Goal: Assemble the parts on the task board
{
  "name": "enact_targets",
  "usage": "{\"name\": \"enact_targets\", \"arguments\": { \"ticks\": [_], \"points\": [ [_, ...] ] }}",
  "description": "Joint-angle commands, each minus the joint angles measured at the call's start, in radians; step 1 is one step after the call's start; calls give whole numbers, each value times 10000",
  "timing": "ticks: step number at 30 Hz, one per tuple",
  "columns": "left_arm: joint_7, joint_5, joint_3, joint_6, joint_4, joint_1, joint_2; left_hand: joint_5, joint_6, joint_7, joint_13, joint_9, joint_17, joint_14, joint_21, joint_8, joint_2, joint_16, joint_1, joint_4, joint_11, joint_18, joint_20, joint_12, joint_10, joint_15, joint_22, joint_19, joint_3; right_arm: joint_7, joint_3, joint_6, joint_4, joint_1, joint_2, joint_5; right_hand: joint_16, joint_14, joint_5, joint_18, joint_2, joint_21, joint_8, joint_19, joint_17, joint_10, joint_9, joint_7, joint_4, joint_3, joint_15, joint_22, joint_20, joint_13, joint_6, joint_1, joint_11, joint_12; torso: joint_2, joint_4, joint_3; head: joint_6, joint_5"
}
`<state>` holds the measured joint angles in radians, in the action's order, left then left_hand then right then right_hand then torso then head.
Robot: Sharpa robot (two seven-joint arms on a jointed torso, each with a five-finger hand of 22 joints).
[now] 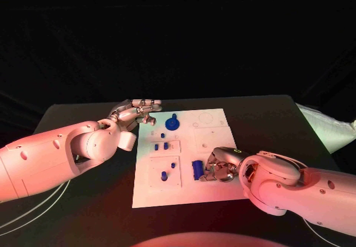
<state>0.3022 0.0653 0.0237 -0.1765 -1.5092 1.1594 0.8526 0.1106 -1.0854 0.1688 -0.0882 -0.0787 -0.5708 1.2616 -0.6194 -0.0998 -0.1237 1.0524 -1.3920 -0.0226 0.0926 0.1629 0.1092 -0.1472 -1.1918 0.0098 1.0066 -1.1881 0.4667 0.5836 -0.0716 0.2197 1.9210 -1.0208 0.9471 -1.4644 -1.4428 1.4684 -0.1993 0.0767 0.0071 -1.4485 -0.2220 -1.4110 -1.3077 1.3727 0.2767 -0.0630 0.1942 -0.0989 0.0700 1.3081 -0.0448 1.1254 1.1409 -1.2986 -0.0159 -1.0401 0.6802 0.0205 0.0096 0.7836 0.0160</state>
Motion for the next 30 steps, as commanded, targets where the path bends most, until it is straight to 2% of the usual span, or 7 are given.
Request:
{"name": "enact_targets", "arguments": {
  "ticks": [1,5,8,15,21,26,30],
  "points": [
    [-4,5,-5,226,-14,0,-2,41,90,-3,-16,14,9,-41,44,-40,41,18,-13,-5,-4,162,1,-41,49,-18,-16,-34,-77,37,-3,-444,8,14,13,-116,-56,634,246,-207,-186,-21,-2,-16,-422,63,27,13,-58,-154,69,271,75,7,36,16,19,15,2,8,4,9,-10],
    [-15,5,-4,228,-13,-1,9,41,90,-3,-16,14,9,-41,44,-40,41,18,-13,-5,-4,162,1,-41,49,-18,-16,-34,-77,-10,-4,-408,49,20,47,-100,-26,622,784,-198,-494,9,17,19,-377,47,61,-11,83,-571,42,227,51,-7,15,349,49,85,1,10,7,15,-17],
    [-22,5,-2,234,-7,-3,12,41,90,-3,-16,14,9,-41,44,-40,41,18,-13,-5,-4,162,1,-41,49,-18,-16,-34,-77,-54,-4,-290,100,23,106,-135,-6,614,1196,-193,-571,21,28,31,-349,32,94,-14,161,-775,36,214,43,-9,-5,443,54,132,-4,10,9,16,-21],
    [-28,5,1,233,2,-10,26,41,90,-3,-16,14,9,-41,44,-40,41,18,-13,-5,-4,162,1,-41,49,-18,-16,-34,-77,-321,0,342,460,10,548,-293,42,599,1284,-177,-613,60,57,77,-271,-58,110,-30,190,-873,28,148,36,-157,-62,423,67,351,-7,17,9,5,-15],
    [-29,5,3,230,4,-17,37,41,90,-3,-16,14,9,-41,44,-40,41,18,-13,-5,-4,162,1,-41,49,-18,-16,-34,-77,-1083,12,1006,952,-329,1447,1,67,595,319,-179,-221,71,338,80,-246,-175,55,-182,-7,-756,-54,149,-19,-251,-469,-215,179,560,-3,24,2,-32,44],
    [-22,3,3,222,-11,-19,39,41,90,-3,-16,14,9,-41,44,-40,41,18,-13,-5,-4,162,1,-41,49,-18,-16,-34,-77,-1183,12,940,1088,-709,2224,92,55,601,-493,-185,171,57,545,57,-273,-216,-12,-252,-63,-652,-102,184,-73,-300,-570,-533,229,674,-3,29,-8,-73,133],
    [-9,-30,3,213,-36,-20,50,41,90,-3,-16,14,9,-41,44,-40,41,18,-13,-5,-4,162,1,-41,49,-18,-16,-34,-77,-1006,5,658,1015,-835,2642,-118,58,599,-1031,-186,357,52,662,50,-271,-269,-59,-258,-25,-639,-110,199,-88,-409,-528,-629,232,849,10,58,-1,-109,191]
  ]
}}
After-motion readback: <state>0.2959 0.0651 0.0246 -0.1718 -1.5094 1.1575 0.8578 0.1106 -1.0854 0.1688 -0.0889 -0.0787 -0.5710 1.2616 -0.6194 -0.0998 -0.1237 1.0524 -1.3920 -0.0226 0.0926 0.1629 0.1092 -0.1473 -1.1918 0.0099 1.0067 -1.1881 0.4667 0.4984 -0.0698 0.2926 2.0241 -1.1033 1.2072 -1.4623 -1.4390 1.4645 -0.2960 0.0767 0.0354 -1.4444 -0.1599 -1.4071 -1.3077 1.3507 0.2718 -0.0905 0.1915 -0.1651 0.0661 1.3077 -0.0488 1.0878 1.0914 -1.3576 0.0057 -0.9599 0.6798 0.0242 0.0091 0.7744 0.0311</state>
